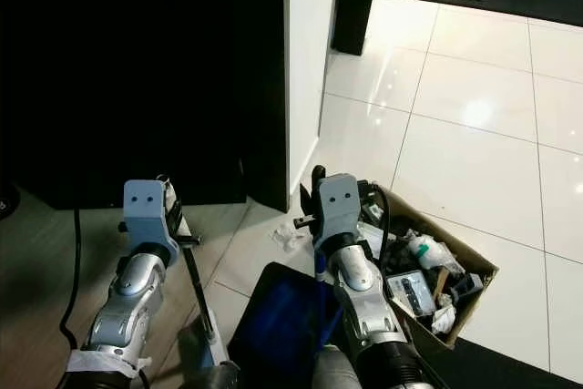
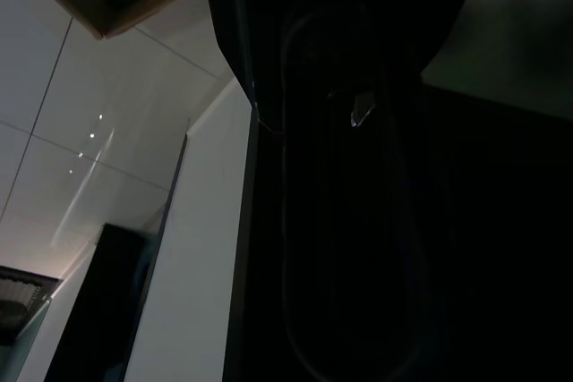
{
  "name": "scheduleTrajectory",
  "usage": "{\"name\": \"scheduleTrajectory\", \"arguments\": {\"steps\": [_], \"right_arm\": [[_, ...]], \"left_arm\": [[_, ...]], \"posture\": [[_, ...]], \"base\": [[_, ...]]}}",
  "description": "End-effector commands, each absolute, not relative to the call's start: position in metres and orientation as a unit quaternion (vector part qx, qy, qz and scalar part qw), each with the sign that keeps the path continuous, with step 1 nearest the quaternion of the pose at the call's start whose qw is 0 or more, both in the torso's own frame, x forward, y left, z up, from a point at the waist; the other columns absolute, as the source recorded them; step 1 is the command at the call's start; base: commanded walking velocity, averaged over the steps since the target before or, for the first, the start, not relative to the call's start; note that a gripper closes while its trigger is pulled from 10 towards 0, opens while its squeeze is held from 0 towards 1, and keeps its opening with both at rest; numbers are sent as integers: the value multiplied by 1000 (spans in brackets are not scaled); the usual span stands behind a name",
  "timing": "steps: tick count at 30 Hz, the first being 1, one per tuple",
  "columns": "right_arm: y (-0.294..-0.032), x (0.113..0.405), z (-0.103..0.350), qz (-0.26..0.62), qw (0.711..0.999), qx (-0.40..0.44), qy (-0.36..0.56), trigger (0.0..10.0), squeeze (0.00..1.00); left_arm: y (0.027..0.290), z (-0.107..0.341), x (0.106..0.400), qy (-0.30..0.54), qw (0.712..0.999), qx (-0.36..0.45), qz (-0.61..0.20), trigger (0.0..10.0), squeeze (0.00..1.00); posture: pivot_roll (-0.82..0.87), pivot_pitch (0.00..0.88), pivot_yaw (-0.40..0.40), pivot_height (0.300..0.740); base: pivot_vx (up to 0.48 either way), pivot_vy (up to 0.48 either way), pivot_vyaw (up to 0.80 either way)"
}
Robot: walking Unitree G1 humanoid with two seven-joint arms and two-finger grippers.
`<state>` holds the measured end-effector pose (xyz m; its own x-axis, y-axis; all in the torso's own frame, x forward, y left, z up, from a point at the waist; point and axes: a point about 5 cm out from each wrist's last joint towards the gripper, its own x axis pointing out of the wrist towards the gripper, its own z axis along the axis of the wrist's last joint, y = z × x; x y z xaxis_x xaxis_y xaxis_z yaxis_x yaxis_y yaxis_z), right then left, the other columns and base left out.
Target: Sweep floor
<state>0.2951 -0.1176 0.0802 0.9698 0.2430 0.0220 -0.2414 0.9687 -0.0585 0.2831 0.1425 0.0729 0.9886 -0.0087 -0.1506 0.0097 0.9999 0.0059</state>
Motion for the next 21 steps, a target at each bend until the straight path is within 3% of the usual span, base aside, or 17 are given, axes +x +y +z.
{"name": "scheduleTrajectory", "arguments": {"steps": [1, 11, 21], "right_arm": [[-115, 296, 84, 125, 991, -25, -29, 10000, 0], [-114, 295, 81, 125, 991, -24, -28, 10000, 0], [-110, 296, 81, 126, 991, -20, -29, 10000, 0]], "left_arm": [[141, 74, 283, 66, 998, 4, -1, 10000, 0], [139, 75, 284, 61, 998, 3, -6, 10000, 0], [141, 77, 286, 56, 998, 7, -9, 10000, 0]], "posture": [[-56, 84, 35, 740], [-59, 79, 44, 740], [-50, 79, 54, 740]], "base": [[0, 0, 0], [0, 0, 0], [-311, 0, 0]]}}
